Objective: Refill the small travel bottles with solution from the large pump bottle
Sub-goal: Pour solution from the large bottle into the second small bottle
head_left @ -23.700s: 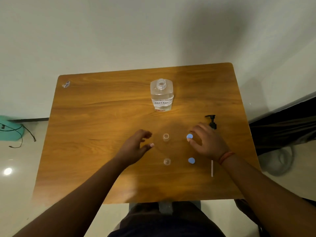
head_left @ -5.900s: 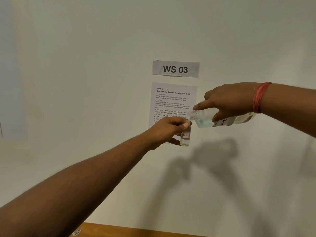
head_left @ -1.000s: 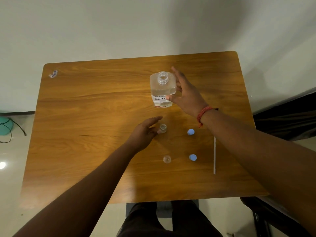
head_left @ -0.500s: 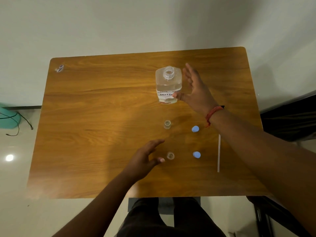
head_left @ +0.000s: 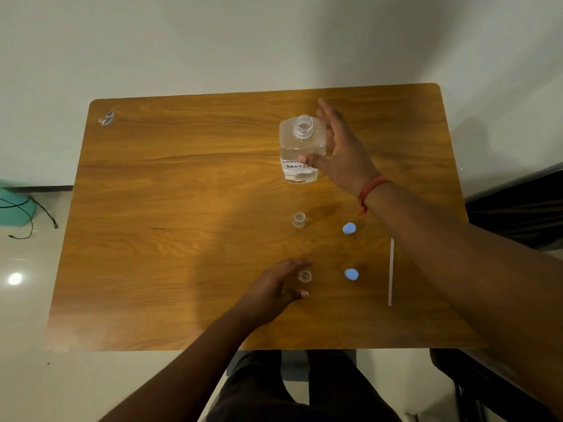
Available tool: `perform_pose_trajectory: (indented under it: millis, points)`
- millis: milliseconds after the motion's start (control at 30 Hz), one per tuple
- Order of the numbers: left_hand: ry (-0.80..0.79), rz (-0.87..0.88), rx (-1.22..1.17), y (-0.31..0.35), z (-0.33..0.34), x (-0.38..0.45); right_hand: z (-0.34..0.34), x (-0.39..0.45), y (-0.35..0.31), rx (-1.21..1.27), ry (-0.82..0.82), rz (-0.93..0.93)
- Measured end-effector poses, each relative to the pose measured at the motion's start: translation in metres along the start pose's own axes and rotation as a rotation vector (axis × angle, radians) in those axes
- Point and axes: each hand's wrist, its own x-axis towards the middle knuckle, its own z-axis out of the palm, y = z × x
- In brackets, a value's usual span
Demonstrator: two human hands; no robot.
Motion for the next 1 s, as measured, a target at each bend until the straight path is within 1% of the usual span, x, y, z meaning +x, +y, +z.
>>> perform_pose_trajectory:
  millis: [400, 767, 1000]
  points:
    - [0.043, 0.027, 0.027, 0.000, -0.002, 0.009, 0.000, 0.005, -0.001, -0.082, -0.020, -0.049]
    - [0.076, 0.068, 0.034, 0.011, -0.005, 0.009, -0.004, 0.002, 0.000, -0.175, 0.039, -0.131]
    - [0.147, 0.150, 0.027, 0.039, -0.027, 0.009, -0.022, -0.007, -0.019, -0.126, 0.085, -0.162]
